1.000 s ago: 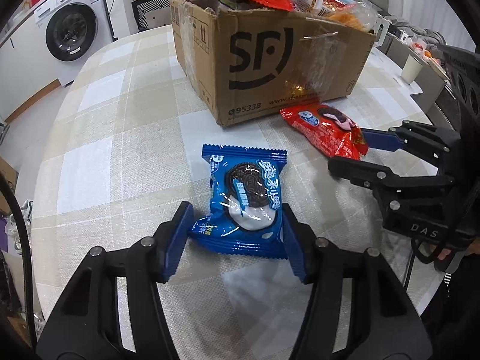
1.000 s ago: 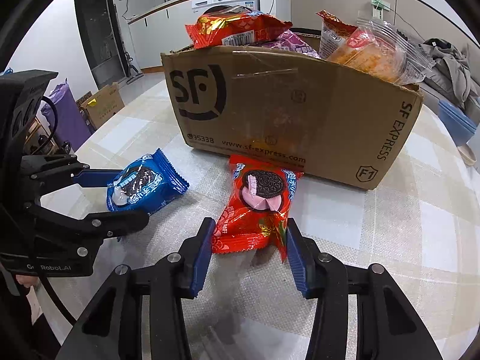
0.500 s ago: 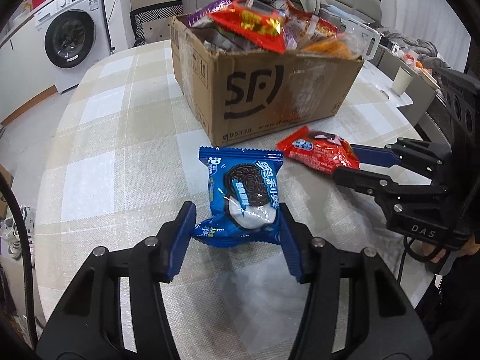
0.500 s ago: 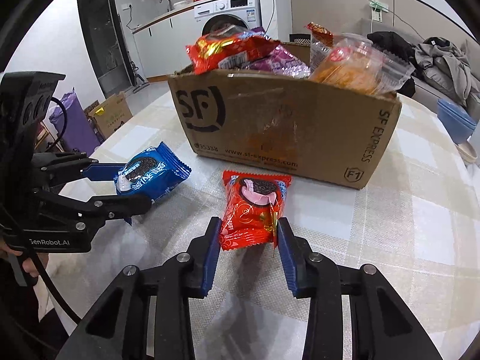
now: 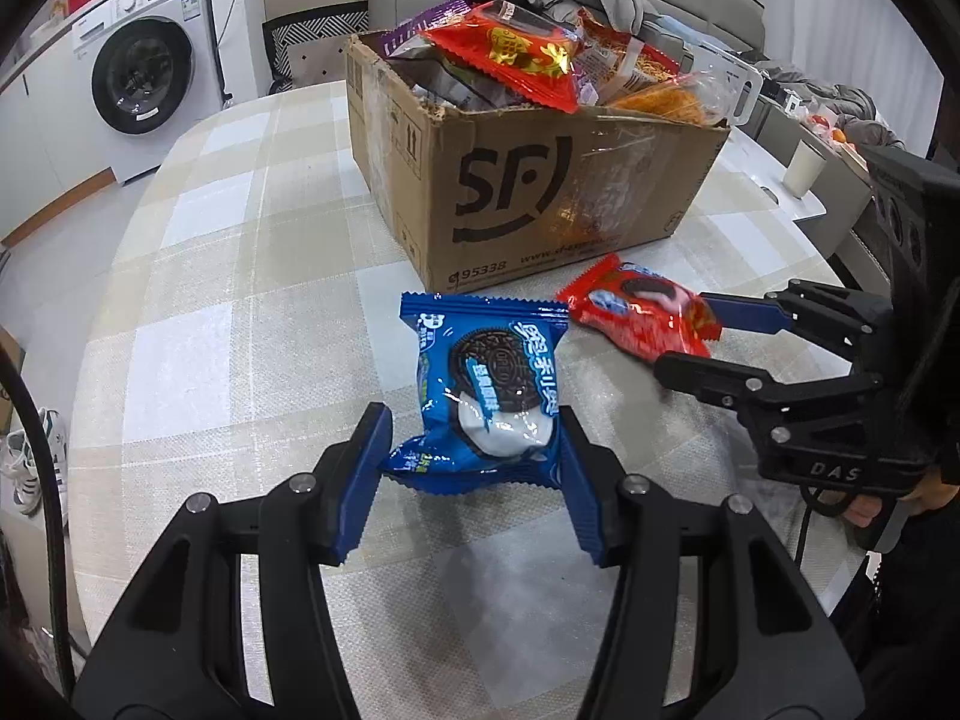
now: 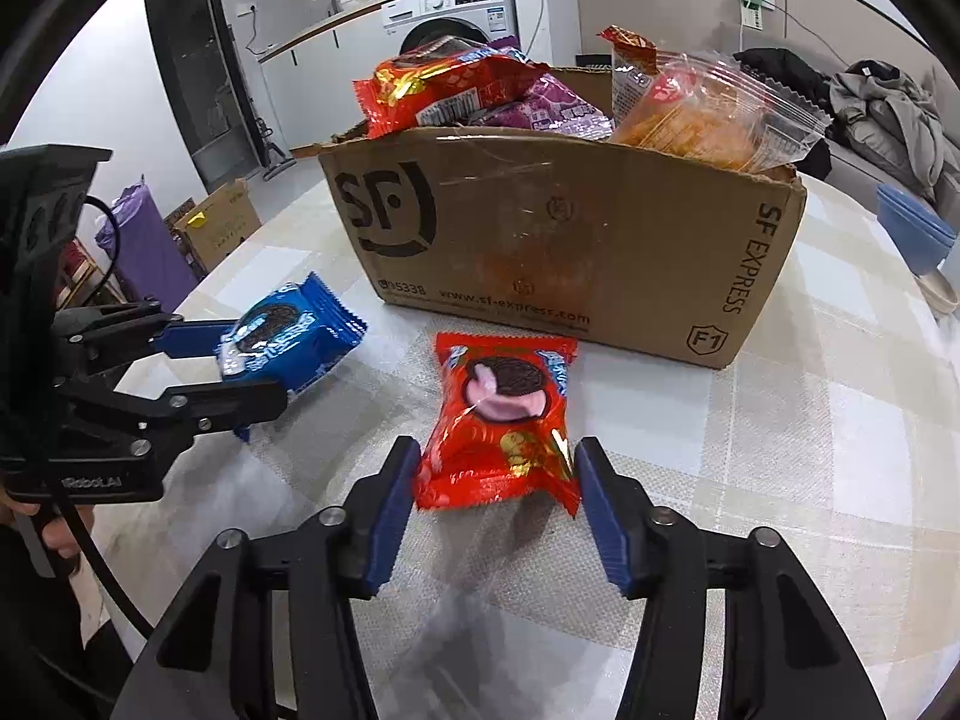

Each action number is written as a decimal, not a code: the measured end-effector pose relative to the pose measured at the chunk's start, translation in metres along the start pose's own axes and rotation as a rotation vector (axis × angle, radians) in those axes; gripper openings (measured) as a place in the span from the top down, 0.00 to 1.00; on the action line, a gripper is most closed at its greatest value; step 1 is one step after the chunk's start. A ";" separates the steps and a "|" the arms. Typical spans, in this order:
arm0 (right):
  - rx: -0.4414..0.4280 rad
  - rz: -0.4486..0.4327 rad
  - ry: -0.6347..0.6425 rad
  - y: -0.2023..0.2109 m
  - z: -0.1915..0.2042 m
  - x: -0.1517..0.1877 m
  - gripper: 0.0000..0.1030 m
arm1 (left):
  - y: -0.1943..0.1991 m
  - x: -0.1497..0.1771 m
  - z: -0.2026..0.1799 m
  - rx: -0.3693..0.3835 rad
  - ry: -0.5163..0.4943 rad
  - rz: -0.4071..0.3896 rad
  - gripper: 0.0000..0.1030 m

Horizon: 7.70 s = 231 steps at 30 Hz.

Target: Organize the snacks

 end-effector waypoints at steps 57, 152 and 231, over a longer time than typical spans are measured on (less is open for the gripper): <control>0.009 -0.272 0.067 0.120 0.023 -0.079 0.57 | 0.124 -0.087 0.014 0.030 0.140 -0.273 0.50; -0.023 -0.366 0.099 0.123 -0.019 -0.099 0.00 | 0.082 -0.105 -0.007 -0.040 0.101 -0.327 0.01; 0.003 -0.500 0.069 0.115 -0.023 -0.030 0.00 | 0.059 -0.038 0.034 -0.140 0.215 -0.462 0.01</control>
Point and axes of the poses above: each gripper's, at about its wrist camera, not at the fingertips, and y roughly against the way its jaws point, z to its left, x to its underside, the point moved 10 cm from there along -y, roughly the way its jaws point, and after that the axes turned 14 degrees about -x, right-handed, at the moved point
